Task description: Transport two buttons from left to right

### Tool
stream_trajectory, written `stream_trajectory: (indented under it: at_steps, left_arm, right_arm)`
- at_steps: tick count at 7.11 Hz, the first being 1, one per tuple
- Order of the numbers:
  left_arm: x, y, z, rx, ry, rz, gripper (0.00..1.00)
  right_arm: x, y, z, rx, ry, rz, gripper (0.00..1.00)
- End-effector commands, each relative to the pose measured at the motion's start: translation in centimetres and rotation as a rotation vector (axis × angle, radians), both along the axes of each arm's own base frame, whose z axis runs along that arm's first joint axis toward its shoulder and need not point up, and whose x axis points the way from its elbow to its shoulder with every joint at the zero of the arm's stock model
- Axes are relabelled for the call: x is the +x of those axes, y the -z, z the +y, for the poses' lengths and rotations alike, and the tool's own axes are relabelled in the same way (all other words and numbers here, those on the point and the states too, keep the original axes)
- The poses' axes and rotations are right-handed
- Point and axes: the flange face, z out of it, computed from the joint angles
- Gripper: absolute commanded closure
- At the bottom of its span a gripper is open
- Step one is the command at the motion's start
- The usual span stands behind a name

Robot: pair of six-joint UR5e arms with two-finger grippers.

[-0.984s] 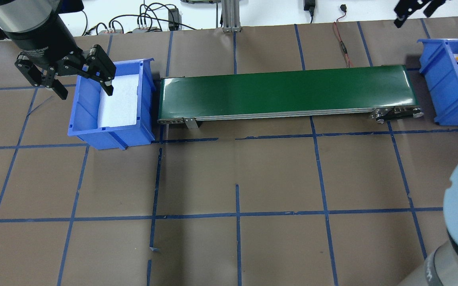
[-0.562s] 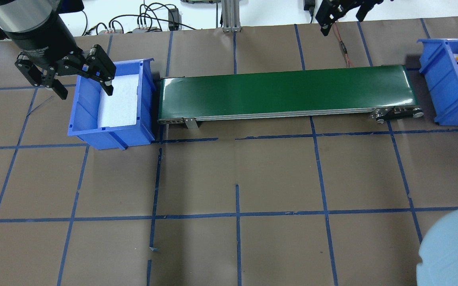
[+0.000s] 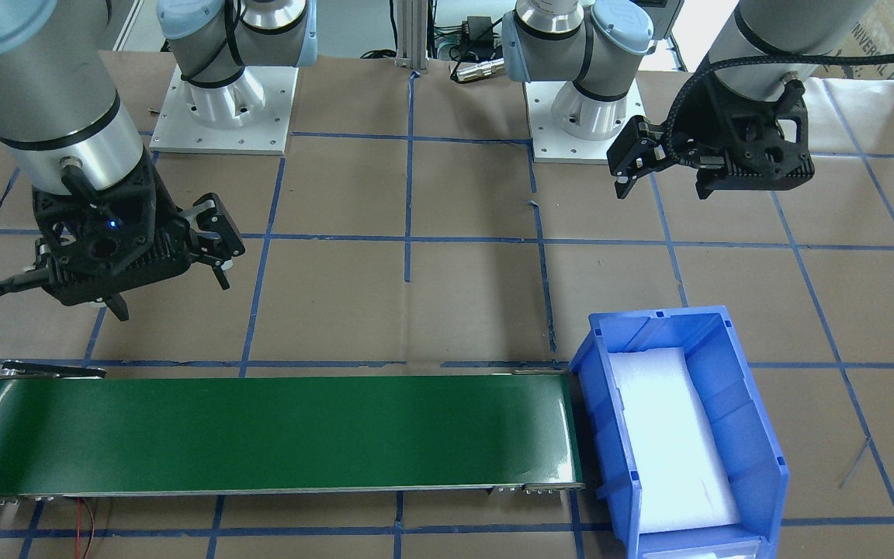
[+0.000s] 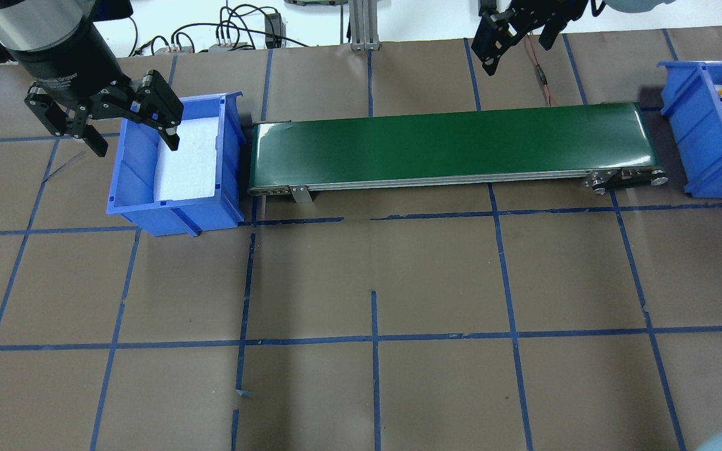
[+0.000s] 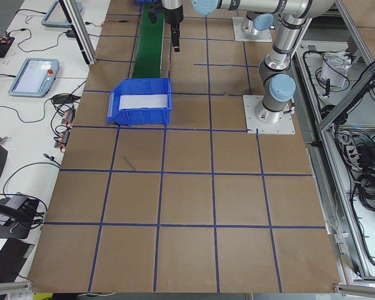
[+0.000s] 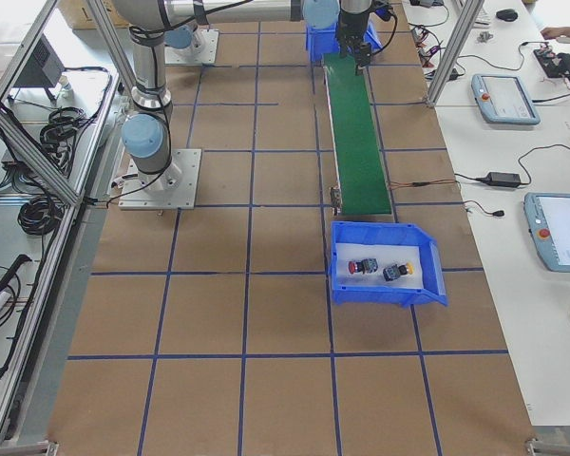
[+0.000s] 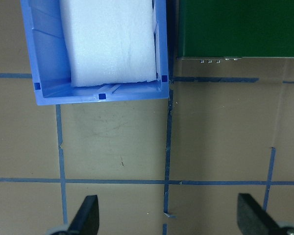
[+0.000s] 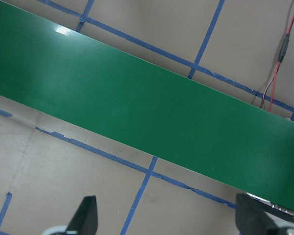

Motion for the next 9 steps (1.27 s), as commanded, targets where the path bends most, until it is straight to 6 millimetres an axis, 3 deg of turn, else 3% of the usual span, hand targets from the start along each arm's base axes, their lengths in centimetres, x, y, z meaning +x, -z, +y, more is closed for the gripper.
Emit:
stream_trajectory:
  at_steps: [1,4,6,9]
  left_arm:
    - [0.1,0.2,0.0,0.005,0.0,-0.001,0.0]
    - [-0.3,-1.5,2.5,-0.027,0.008,-0.003,0.0]
    - [-0.2,-1.4,2.8,-0.026,0.008,-0.004,0.0]
    - [-0.5,-1.2,2.7,-0.023,0.0,-0.005,0.0]
  right_arm:
    - [-0.2,-1.4,4.9,0.001,0.084,-0.009,0.0]
    - [-0.8,0.2,8.4,0.104,0.192,0.015,0.0]
    - [-1.0,-1.3,10.1,0.104,0.218,0.039,0.0]
    - [-0.9,-2.3,11.0,0.097,0.275,0.02,0.0]
